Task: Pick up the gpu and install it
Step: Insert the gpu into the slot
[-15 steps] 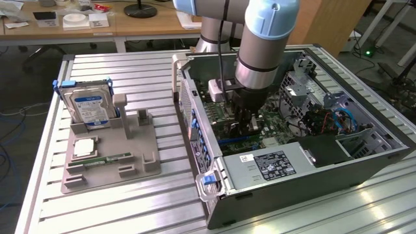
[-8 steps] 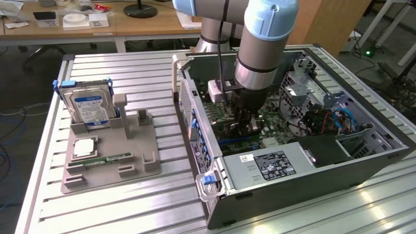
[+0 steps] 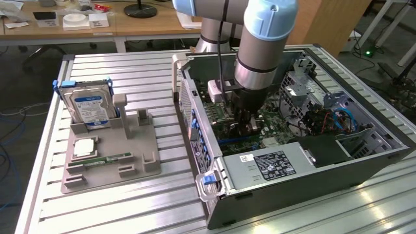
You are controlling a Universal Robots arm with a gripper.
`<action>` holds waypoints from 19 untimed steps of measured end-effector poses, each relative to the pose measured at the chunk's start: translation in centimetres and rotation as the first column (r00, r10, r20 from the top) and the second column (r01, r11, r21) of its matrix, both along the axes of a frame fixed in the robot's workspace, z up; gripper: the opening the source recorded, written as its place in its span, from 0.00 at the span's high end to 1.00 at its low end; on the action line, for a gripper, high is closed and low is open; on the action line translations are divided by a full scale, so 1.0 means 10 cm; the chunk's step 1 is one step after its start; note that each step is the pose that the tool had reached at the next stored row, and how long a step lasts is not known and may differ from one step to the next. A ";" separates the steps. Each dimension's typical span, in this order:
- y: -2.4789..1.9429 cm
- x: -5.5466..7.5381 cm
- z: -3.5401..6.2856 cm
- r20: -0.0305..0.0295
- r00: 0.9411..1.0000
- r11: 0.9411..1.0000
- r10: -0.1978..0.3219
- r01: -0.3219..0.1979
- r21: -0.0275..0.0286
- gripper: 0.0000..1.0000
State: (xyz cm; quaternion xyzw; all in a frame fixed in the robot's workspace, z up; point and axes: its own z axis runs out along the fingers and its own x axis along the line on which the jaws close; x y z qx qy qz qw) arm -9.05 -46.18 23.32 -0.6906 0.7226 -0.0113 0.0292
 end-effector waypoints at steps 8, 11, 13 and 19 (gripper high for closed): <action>0.015 0.00 -0.001 0.000 1.000 1.000 0.000 0.000 0.000 0.72; 0.015 0.00 -0.015 0.000 1.000 1.000 0.000 0.000 0.000 0.72; 0.014 0.00 -0.018 0.000 1.000 1.000 0.000 0.000 0.000 0.72; 0.015 0.00 -0.030 0.000 1.000 1.000 0.000 0.000 0.000 0.72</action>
